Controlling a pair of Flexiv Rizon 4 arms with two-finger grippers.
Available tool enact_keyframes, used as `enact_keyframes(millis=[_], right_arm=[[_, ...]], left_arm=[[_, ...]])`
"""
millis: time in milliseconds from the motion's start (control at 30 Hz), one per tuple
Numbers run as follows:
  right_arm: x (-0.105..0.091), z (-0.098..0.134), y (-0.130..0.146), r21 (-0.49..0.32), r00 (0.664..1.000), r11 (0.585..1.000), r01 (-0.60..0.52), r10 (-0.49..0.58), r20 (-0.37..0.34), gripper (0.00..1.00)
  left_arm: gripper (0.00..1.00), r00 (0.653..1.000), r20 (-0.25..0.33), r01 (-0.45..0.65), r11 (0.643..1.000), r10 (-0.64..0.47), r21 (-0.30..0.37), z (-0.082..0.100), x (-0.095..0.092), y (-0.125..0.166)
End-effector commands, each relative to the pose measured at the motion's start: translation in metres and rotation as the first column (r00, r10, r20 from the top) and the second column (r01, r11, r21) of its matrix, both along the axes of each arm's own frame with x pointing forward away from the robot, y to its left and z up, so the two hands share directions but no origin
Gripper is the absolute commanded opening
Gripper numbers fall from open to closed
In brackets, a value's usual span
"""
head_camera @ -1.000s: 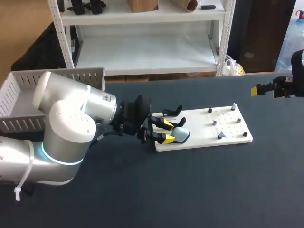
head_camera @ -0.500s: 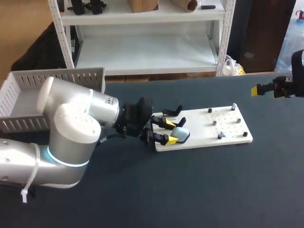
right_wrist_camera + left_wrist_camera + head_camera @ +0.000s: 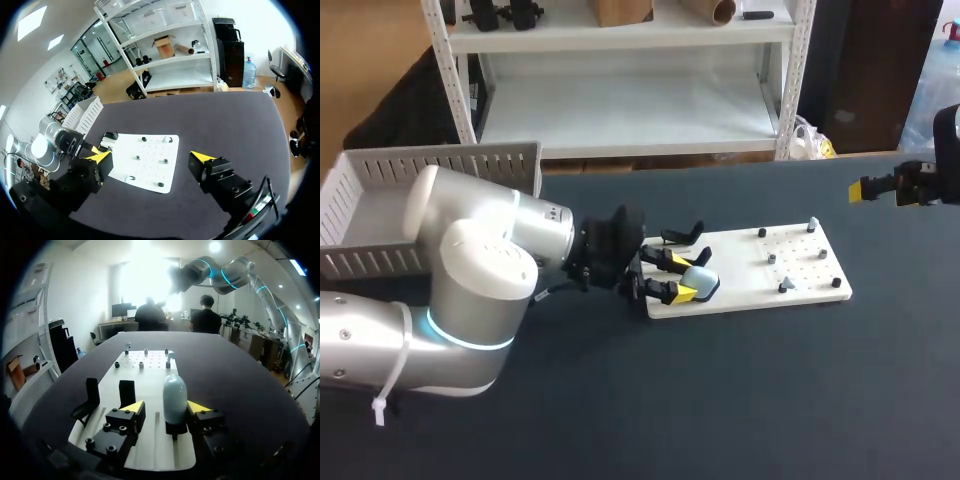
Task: Pick up each earbud case from the left stands, insert the matching earbuds, close the lid, and place the case in the box.
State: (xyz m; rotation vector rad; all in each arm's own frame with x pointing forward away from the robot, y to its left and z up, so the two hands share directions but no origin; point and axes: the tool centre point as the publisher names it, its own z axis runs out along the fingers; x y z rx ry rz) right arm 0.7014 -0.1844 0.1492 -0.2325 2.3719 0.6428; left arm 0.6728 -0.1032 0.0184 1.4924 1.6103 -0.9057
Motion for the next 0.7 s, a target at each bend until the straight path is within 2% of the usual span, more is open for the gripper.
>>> enact_keyframes(millis=[33, 567, 600, 700], right_arm=[[0.0001, -0.0001, -0.0007, 0.0, 1.0, 1.0, -0.002, 0.002, 0.0, 1.0], [0.0001, -0.0001, -0.0007, 0.0, 1.0, 1.0, -0.002, 0.002, 0.0, 1.0], [0.0001, -0.0001, -0.0007, 0.0, 1.0, 1.0, -0.002, 0.002, 0.0, 1.0], [0.0001, -0.0001, -0.0007, 0.0, 1.0, 1.0, -0.002, 0.002, 0.0, 1.0]], left_arm=[[0.51, 1.0, 0.0, 0.005, 1.0, -0.005, -0.002, -0.0017, 0.0034, -0.0028], [0.48, 1.0, 0.002, 0.015, 1.0, -0.015, -0.007, 0.0001, 0.0004, -0.0058], [0.46, 1.0, 0.002, 0.016, 1.0, -0.016, -0.007, 0.0001, -0.0002, -0.0059], [0.31, 1.0, 0.003, 0.019, 1.0, -0.019, -0.008, -0.0003, -0.0023, -0.0056]])
